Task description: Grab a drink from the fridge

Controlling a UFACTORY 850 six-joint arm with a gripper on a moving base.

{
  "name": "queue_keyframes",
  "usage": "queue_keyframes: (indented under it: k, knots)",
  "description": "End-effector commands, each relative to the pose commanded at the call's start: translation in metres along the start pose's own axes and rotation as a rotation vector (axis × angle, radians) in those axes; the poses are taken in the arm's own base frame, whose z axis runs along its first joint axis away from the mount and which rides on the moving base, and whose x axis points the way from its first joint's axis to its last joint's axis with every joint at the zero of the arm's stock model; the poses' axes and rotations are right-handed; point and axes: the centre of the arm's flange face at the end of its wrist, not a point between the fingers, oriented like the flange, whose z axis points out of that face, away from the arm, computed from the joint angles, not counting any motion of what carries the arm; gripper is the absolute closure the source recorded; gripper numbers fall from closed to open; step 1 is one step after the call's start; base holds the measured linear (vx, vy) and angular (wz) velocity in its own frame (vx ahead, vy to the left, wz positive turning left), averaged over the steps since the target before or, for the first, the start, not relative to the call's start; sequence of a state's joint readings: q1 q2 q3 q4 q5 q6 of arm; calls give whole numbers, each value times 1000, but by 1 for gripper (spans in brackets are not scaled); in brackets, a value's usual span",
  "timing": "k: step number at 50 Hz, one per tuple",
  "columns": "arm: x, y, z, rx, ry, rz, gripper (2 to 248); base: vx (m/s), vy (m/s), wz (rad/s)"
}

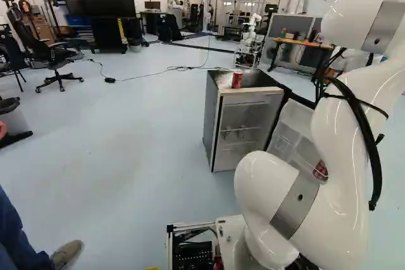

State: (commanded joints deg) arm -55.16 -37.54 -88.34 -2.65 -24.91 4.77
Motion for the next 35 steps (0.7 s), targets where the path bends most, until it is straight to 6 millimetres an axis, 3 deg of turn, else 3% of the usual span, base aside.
queue_keyframes:
  k: [27,35]
  knots:
    - [20,25,53,-20,-65,33,3,0,0,0]
    - [22,28,60,-22,-65,37,3,0,0,0]
